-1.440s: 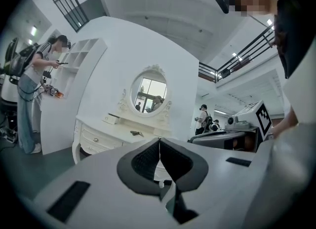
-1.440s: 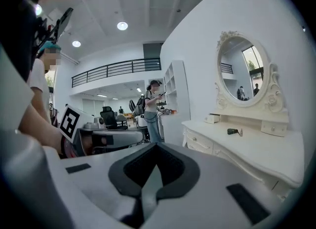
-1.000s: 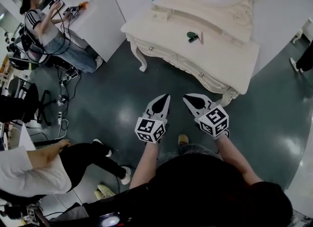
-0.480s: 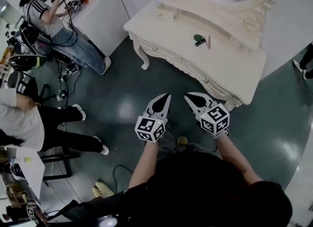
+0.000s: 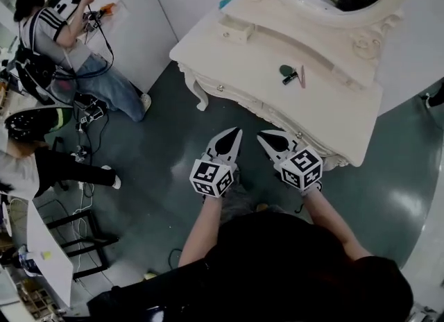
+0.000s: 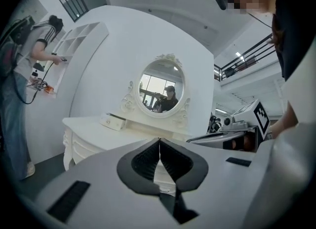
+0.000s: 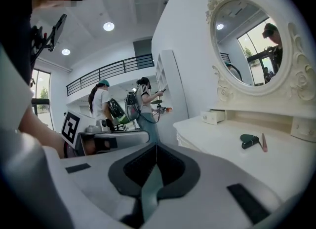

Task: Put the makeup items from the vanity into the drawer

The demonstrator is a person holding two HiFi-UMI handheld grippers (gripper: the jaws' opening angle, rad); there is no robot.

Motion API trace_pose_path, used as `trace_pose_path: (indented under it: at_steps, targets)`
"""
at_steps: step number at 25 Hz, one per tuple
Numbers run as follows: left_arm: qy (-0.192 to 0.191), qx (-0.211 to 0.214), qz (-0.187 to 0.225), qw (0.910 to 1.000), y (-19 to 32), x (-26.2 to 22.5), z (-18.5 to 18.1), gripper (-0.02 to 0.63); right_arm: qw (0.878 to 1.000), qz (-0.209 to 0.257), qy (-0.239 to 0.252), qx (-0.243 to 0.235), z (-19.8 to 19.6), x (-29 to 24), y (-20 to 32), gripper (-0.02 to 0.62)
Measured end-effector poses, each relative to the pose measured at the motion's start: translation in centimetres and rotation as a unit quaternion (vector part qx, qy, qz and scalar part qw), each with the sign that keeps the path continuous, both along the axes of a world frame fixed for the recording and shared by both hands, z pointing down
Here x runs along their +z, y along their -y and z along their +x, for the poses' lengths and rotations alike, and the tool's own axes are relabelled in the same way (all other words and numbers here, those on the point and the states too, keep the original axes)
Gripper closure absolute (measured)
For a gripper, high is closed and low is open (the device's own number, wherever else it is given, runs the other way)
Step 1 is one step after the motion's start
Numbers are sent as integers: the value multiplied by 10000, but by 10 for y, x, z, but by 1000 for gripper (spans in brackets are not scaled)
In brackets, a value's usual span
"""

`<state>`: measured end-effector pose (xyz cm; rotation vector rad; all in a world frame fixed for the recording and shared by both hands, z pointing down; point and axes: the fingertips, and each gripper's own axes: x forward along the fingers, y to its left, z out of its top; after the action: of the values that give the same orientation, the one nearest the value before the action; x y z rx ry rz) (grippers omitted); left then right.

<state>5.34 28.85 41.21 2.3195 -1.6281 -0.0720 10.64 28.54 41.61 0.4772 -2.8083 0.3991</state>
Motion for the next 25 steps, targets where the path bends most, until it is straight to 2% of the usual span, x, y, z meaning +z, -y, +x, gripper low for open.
trace_pose_path:
  at_steps: [5, 12, 20, 25]
  targets:
    - [-30, 238, -76, 9997, 37, 1, -30, 594, 9998, -109, -9, 178, -35, 2, 31, 574]
    - [-129, 706, -252, 9971, 81, 11, -51, 594, 9974, -291, -146, 641, -58, 13, 70, 574]
    - [-166, 1390, -403, 9893, 119, 26, -56, 594, 9909, -432, -250, 1254, -70, 26, 106, 574]
    - [-237, 1608, -479, 9855, 134, 36, -55, 594, 9877, -514, -331, 1438, -71, 36, 111, 574]
